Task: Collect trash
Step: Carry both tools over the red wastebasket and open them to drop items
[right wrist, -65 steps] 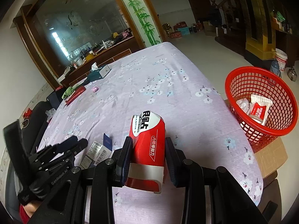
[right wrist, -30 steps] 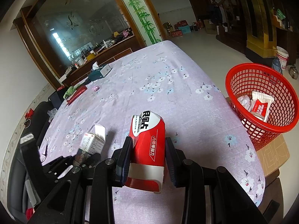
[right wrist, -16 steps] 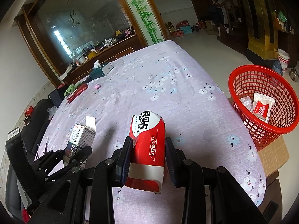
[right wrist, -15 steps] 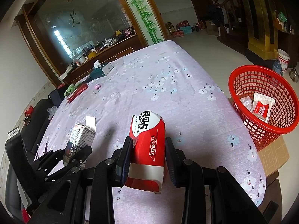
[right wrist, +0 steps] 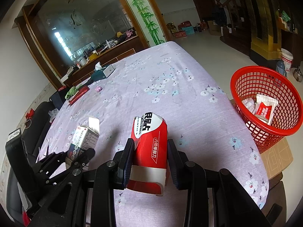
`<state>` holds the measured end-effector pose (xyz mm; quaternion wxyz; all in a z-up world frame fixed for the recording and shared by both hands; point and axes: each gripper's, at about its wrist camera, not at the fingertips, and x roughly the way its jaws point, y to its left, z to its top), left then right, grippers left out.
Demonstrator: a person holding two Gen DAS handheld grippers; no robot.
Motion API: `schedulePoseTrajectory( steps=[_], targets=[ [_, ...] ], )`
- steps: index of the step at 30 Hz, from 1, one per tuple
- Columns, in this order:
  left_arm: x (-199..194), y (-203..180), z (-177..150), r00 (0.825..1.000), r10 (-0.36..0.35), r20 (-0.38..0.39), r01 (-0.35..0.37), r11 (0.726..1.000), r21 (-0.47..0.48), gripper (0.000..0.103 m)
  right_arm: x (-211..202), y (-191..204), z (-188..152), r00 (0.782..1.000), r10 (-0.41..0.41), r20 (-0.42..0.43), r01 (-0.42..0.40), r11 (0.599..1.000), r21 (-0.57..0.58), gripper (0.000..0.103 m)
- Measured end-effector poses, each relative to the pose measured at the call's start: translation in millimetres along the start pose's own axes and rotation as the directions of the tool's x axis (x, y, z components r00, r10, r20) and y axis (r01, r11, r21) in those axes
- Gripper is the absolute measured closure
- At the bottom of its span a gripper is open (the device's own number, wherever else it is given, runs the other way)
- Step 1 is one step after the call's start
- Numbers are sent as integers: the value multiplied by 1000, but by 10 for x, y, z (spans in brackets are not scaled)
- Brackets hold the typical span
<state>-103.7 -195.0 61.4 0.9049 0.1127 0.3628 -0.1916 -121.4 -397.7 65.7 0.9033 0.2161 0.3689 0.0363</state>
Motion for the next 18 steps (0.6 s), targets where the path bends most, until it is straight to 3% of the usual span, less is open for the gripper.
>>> schedulePoseTrajectory(
  steps=[10, 18],
  targets=[
    [22, -552, 461, 975, -221, -20, 222, 973, 62, 70, -579, -682, 306, 982, -126, 141, 110, 988, 111, 66],
    [78, -1238, 1022, 921, -389, -13, 388, 918, 83, 70, -1074, -1322, 651, 934, -267, 238, 216, 951, 221, 66]
  ],
)
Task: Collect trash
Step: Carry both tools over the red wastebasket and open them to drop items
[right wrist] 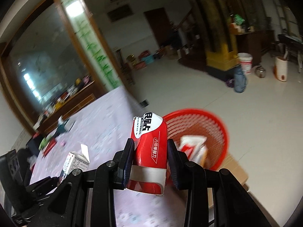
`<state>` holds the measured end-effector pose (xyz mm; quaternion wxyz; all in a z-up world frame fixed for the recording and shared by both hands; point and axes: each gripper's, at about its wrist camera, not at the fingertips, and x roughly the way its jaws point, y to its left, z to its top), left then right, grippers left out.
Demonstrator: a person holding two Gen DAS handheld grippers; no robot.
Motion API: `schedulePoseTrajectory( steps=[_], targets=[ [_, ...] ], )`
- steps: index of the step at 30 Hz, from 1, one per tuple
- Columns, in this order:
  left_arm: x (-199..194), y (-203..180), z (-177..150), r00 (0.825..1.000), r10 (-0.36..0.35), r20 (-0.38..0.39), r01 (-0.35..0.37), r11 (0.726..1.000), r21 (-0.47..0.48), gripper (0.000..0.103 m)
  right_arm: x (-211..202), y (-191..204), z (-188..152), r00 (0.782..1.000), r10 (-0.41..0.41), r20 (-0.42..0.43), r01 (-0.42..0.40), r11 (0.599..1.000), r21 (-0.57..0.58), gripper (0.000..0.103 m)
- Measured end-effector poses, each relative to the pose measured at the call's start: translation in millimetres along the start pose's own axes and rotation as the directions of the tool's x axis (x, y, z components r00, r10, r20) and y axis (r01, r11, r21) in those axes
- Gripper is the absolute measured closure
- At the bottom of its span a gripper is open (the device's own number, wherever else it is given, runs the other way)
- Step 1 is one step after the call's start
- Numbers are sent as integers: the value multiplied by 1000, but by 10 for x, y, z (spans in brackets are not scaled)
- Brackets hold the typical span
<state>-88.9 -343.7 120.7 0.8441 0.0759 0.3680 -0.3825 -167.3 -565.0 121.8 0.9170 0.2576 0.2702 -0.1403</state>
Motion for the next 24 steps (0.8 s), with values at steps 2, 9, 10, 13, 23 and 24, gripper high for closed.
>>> schedulePoseTrajectory(
  steps=[2, 9, 10, 13, 23, 24],
  targets=[
    [117, -128, 133, 1000, -26, -5, 26, 1000, 2, 70, -2, -103, 97, 1000, -19, 14, 19, 1000, 12, 66],
    [647, -566, 492, 997, -81, -18, 82, 996, 25, 70, 253, -442, 336, 997, -78, 3, 77, 995, 60, 65],
    [759, -616, 531, 996, -83, -24, 83, 996, 23, 70, 292, -468, 345, 997, -82, -3, 82, 994, 66, 63],
    [1069, -686, 577, 995, -86, -58, 87, 996, 21, 58, 474, -571, 385, 995, -93, -25, 95, 992, 78, 54],
    [806, -491, 228, 1000, -6, -13, 7, 999, 45, 31, 273, -548, 150, 987, -161, -4, 161, 985, 64, 28],
    [710, -460, 161, 1000, 12, 6, -12, 999, 53, 28, 224, -486, 96, 981, -192, 9, 191, 981, 45, 23]
  ],
)
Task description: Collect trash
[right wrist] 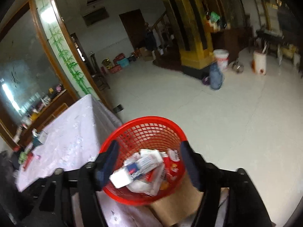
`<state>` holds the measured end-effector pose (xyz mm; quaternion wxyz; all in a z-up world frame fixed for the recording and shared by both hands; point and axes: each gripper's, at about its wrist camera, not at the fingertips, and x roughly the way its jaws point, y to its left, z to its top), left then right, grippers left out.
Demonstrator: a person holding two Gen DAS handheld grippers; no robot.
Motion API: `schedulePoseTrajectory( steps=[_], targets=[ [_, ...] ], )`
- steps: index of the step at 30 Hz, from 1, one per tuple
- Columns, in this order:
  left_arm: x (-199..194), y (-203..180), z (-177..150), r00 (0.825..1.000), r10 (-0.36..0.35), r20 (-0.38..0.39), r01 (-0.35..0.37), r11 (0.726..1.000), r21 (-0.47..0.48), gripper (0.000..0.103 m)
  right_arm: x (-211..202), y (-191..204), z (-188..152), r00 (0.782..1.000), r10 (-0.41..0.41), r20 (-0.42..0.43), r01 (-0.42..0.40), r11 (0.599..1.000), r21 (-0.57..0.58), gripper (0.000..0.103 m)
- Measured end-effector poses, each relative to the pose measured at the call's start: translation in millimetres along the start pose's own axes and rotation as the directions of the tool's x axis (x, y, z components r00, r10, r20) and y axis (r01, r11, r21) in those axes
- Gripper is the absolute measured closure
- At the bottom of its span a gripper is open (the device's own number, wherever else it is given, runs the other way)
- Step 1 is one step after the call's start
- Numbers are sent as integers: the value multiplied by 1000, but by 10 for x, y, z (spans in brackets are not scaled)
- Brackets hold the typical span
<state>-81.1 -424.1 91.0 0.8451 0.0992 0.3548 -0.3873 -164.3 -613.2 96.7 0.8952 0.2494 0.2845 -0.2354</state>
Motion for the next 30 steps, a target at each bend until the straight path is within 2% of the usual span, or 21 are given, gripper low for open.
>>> schedulePoseTrajectory(
  steps=[2, 4, 7, 10, 15, 19, 25, 30],
  targets=[
    [-173, 72, -128, 999, 26, 23, -26, 1000, 16, 27, -97, 102, -122, 999, -33, 15, 33, 999, -36, 14],
    [-327, 137, -249, 998, 44, 38, -45, 999, 20, 25, -180, 243, -256, 998, -63, 19, 64, 995, -70, 12],
    [-595, 319, -483, 995, 76, 68, -77, 997, 7, 18, -310, 419, -473, 995, -98, 24, 100, 988, -119, 11],
    [-801, 458, -667, 990, 112, 88, -111, 994, -11, 17, -430, 567, -681, 992, -124, 35, 128, 981, -149, 10],
    [-1152, 621, -1126, 970, 208, 126, -208, 978, -15, 13, -630, 833, -1050, 988, -138, 66, 148, 974, -174, 9],
    [-1324, 720, -1462, 961, 249, 121, -246, 968, -44, 13, -726, 1016, -1285, 983, -155, 101, 174, 959, -223, 7],
    [-1539, 794, -1691, 928, 341, 152, -327, 938, -113, 8, -791, 1201, -1476, 981, -154, 115, 179, 949, -260, 7],
    [-1582, 726, -1748, 902, 406, 147, -397, 914, -88, 5, -792, 1273, -1515, 983, -143, 116, 171, 945, -280, 7]
  ],
)
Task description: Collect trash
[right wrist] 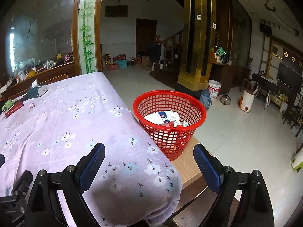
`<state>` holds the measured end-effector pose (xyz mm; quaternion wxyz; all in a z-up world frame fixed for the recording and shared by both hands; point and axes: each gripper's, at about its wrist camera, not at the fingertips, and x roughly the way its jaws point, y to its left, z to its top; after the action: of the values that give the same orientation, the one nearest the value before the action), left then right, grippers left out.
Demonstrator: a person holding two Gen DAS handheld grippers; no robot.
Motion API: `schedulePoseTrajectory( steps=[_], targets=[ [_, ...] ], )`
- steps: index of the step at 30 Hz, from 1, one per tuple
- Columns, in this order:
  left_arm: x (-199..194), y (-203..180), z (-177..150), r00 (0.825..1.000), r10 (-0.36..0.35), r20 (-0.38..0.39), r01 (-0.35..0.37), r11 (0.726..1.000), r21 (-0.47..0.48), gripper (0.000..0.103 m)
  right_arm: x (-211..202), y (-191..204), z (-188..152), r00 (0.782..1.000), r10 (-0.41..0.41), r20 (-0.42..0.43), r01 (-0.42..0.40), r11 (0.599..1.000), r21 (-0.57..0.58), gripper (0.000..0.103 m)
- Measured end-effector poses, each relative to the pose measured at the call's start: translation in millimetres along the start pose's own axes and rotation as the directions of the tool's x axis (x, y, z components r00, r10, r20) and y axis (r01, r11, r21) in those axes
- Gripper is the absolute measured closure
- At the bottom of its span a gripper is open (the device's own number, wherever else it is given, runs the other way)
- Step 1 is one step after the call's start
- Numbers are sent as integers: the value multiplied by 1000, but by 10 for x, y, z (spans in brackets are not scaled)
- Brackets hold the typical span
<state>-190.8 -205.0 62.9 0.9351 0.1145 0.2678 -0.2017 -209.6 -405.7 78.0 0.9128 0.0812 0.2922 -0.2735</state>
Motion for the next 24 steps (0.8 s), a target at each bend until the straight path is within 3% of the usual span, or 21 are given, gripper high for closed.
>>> schedulePoseTrajectory(
  steps=[15, 24],
  targets=[
    [-9, -12, -7, 1000, 23, 16, -24, 999, 24, 5, 63, 85, -21, 1000, 18, -17, -18, 1000, -18, 7],
    [64, 87, -55, 999, 13, -30, -13, 1000, -20, 5, 50, 104, -34, 1000, 26, -11, -26, 1000, -17, 7]
  ],
)
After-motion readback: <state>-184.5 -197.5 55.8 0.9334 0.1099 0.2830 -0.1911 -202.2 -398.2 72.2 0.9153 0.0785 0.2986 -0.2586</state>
